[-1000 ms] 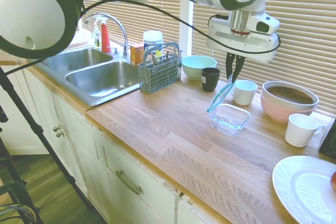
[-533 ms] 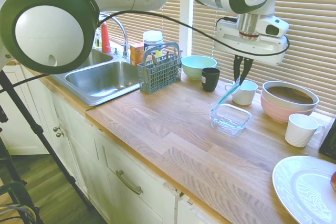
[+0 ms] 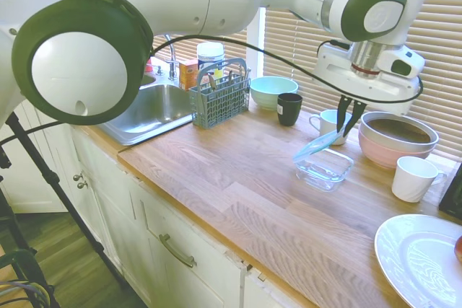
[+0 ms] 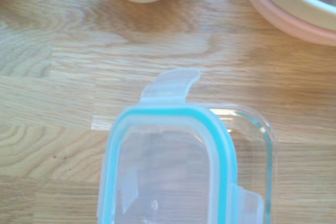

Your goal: Cover the lid of the food container

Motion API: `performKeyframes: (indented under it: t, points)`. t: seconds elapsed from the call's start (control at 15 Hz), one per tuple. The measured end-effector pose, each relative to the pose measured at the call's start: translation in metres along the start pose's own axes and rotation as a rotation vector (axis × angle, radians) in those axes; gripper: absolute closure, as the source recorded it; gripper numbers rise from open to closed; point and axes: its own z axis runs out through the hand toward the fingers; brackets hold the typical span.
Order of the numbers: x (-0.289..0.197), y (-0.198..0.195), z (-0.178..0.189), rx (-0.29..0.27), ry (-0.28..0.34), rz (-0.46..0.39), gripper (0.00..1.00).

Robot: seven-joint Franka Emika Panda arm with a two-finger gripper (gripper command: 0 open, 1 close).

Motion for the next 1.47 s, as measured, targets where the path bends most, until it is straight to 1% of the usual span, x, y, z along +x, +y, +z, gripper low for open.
performKeyframes:
  t: [0.13, 0.33, 0.6, 1.07, 1.47]
  points:
    - [0.007, 0.014, 0.003, 0.016, -0.01, 0.012, 1.0]
    - [0.016, 0.025, 0.011, 0.032, -0.02, 0.025, 1.0]
    - [0.022, 0.027, 0.031, 0.037, -0.036, 0.032, 1.0]
    - [0.034, 0.04, 0.064, 0.066, -0.064, 0.065, 1.0]
    - [0.036, 0.041, 0.069, 0.078, -0.069, 0.072, 1.0]
